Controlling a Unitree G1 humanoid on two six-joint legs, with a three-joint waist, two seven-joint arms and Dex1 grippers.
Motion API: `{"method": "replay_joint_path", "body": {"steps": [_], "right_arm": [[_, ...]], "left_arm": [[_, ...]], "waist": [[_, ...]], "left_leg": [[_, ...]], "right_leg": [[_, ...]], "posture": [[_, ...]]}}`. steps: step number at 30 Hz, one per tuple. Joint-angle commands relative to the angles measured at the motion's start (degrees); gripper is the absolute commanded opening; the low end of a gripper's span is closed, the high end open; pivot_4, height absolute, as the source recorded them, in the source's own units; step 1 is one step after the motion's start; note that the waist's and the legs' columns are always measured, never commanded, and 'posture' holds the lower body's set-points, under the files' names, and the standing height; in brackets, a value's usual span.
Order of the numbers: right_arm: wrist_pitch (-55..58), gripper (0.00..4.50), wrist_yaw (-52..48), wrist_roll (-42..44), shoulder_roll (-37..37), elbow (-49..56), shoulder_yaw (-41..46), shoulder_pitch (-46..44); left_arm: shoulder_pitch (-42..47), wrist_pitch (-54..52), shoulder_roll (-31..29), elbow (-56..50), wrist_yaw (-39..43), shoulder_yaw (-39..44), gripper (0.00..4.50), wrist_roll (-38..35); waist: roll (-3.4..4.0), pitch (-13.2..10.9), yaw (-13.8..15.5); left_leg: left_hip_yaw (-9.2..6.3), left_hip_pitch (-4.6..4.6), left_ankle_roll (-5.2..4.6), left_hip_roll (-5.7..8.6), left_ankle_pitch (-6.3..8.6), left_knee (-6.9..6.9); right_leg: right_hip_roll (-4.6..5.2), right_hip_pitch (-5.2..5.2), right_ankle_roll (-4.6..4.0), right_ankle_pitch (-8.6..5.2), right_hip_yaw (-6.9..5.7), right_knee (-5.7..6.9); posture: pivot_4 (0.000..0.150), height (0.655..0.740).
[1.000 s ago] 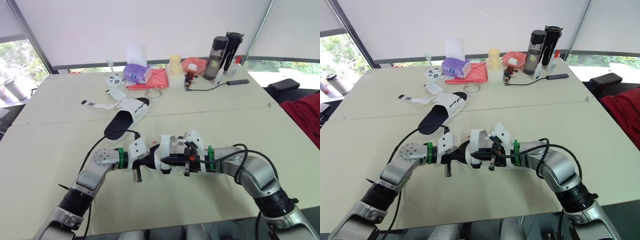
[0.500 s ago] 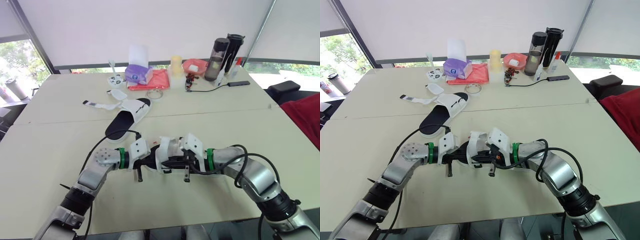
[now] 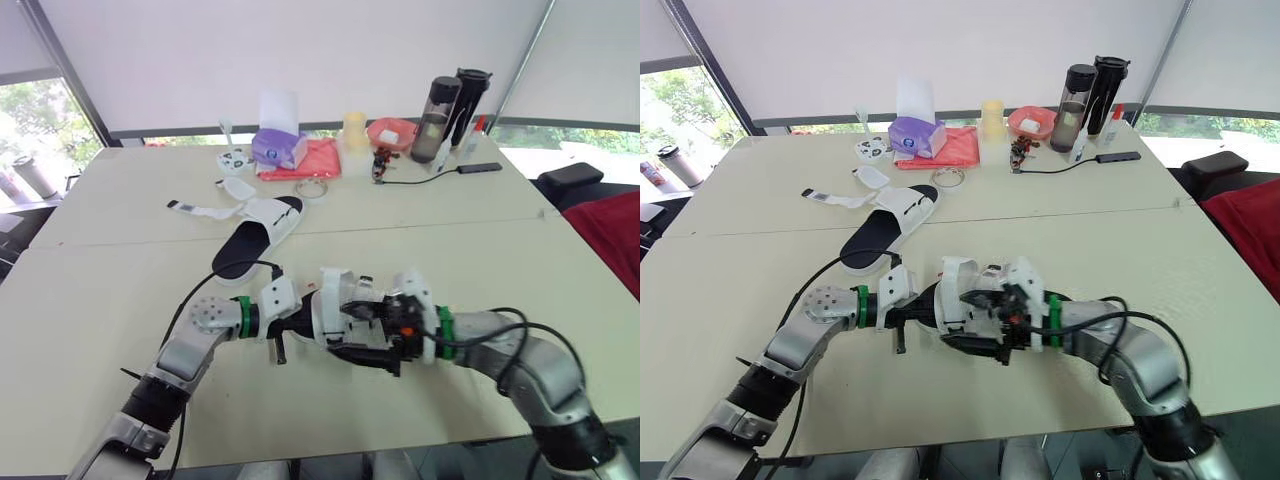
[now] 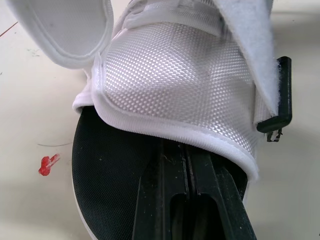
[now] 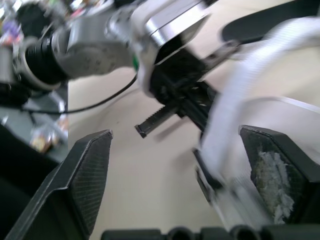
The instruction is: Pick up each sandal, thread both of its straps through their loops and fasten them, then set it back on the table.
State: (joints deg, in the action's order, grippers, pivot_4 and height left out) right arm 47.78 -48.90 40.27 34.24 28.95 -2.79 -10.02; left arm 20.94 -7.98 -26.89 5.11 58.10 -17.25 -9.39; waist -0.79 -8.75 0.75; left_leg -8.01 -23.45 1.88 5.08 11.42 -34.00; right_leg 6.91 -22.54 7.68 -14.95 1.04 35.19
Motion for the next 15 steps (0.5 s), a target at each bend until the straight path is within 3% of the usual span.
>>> {"method": "replay_joint_path", "body": {"steps": [1,6,15], "right_arm": [[3.0,4.46,1.2,6.5,1.1,5.6,4.1,3.0],[7.6,4.46,0.6,11.2,4.8,7.8,4.8,11.3],[-0.9,4.46,6.1,1.3,-0.3,2.8,-1.6,9.3]], "left_arm": [[-1.8,-1.8,-1.2,2.6,-0.2,-1.3,0.0,2.7],[-1.5,-1.8,-1.2,2.9,0.6,-1.5,0.0,2.6],[-0.6,-1.9,-1.0,3.5,1.6,-1.6,0.0,2.5]], "waist": [[0.07,0.0,0.0],[0.08,-0.1,0.0],[0.1,-0.2,0.0]], "left_leg": [[0.0,0.0,0.0,-0.01,0.0,0.02],[0.03,-0.06,0.01,-0.02,0.01,0.02],[0.2,-0.08,0.0,-0.02,0.02,0.01]], "right_leg": [[0.0,-0.01,0.0,0.0,0.0,0.0],[0.04,-0.04,0.16,-0.12,0.0,-0.05],[0.27,-0.09,0.16,-0.12,-0.08,-0.11]], "posture": [[0.15,0.74],[0.15,0.74],[0.15,0.74]]}}
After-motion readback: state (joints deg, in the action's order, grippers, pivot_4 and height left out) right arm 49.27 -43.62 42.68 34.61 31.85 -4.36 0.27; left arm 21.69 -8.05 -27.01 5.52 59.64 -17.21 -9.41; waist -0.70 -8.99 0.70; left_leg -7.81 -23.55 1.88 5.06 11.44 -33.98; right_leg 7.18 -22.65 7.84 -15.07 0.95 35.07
